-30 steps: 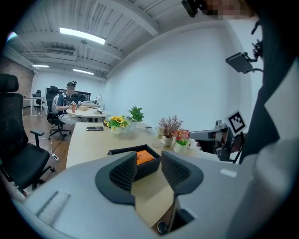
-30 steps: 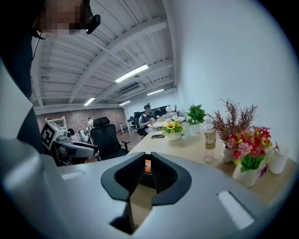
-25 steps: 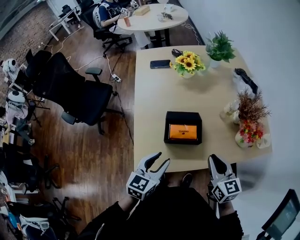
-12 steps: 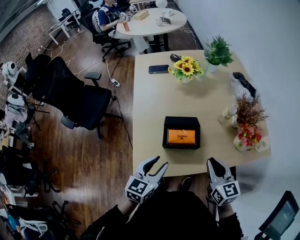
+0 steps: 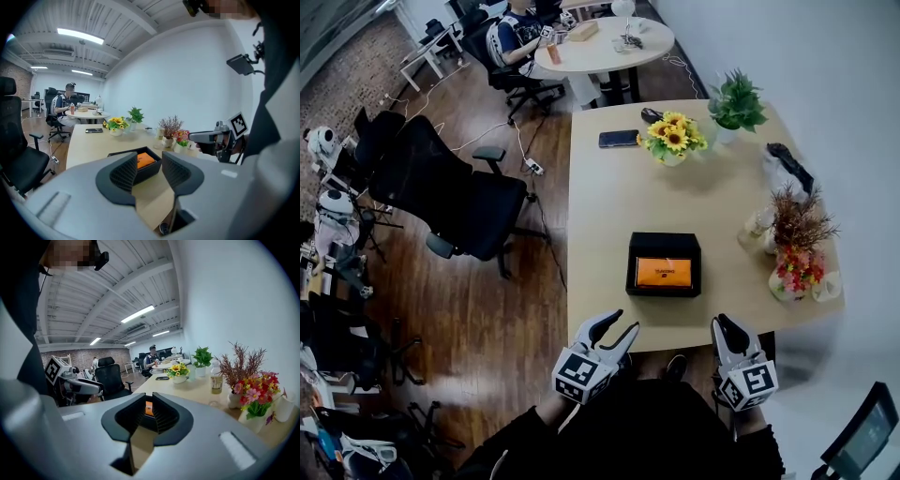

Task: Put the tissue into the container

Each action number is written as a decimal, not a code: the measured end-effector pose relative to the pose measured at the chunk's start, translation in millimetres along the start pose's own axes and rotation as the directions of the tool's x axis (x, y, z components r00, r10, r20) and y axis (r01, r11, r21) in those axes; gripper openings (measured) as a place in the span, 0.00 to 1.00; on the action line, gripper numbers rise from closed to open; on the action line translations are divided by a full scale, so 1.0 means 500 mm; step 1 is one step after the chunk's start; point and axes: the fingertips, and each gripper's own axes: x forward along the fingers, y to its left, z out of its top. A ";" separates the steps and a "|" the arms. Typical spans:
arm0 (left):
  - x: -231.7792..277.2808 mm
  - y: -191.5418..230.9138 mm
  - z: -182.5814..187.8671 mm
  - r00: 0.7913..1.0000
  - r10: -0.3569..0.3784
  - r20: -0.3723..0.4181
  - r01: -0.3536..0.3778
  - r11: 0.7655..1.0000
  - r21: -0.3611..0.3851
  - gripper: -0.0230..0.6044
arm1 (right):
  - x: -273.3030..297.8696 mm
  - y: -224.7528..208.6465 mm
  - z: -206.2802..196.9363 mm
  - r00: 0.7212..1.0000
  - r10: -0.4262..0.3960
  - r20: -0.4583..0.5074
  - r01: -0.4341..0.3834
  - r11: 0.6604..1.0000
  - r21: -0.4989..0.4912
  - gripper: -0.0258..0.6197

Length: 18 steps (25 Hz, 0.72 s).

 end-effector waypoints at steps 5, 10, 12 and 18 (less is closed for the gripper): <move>0.000 -0.003 0.014 1.000 0.000 -0.002 0.000 1.000 0.024 0.27 | 0.003 0.011 -0.003 1.000 0.022 0.006 -0.022 1.000 -0.013 0.10; 0.005 -0.009 0.017 1.000 -0.007 -0.004 0.007 0.999 0.037 0.27 | -0.002 0.007 -0.006 1.000 0.019 0.008 -0.018 1.000 -0.018 0.10; 0.005 -0.012 0.017 1.000 -0.012 -0.003 0.012 0.999 0.037 0.27 | -0.007 0.006 -0.006 1.000 0.013 0.003 -0.013 1.000 -0.019 0.10; 0.001 -0.018 0.017 1.000 -0.021 0.002 0.021 0.999 0.031 0.27 | -0.010 0.012 -0.011 1.000 0.013 -0.011 -0.013 1.000 -0.024 0.10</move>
